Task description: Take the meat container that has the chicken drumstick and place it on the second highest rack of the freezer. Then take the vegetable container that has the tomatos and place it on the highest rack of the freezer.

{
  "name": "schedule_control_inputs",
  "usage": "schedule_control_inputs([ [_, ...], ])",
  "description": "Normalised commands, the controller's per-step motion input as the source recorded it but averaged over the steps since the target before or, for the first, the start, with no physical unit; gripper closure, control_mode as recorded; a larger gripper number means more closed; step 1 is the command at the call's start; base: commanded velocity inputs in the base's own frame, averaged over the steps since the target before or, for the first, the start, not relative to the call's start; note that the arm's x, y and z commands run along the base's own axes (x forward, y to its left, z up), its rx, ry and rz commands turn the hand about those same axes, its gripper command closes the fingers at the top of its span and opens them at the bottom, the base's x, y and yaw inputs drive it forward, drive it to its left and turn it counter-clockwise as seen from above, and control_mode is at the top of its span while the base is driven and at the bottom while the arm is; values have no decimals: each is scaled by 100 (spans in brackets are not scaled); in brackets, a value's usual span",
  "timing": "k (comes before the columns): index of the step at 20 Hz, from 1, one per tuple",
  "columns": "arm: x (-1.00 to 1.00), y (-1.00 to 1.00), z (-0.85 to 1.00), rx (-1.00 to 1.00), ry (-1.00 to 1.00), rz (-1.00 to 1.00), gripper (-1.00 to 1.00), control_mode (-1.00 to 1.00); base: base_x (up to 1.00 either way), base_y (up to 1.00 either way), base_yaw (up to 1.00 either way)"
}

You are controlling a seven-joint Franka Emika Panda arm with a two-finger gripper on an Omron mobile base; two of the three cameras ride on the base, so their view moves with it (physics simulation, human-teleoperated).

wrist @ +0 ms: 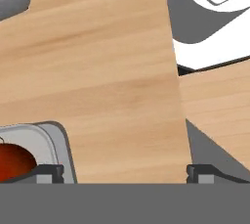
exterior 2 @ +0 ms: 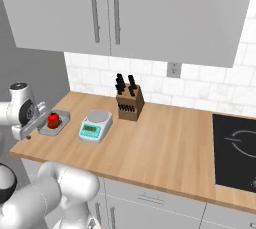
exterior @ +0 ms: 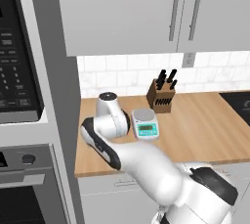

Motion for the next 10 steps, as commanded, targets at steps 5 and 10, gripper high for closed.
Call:
schedule_control_inputs([
  [5,63,7,-42,-2,1,-2,-100,-100,0,0,0],
  [10,39,0,-45,-3,0,0,-100,-100,0,0,0],
])
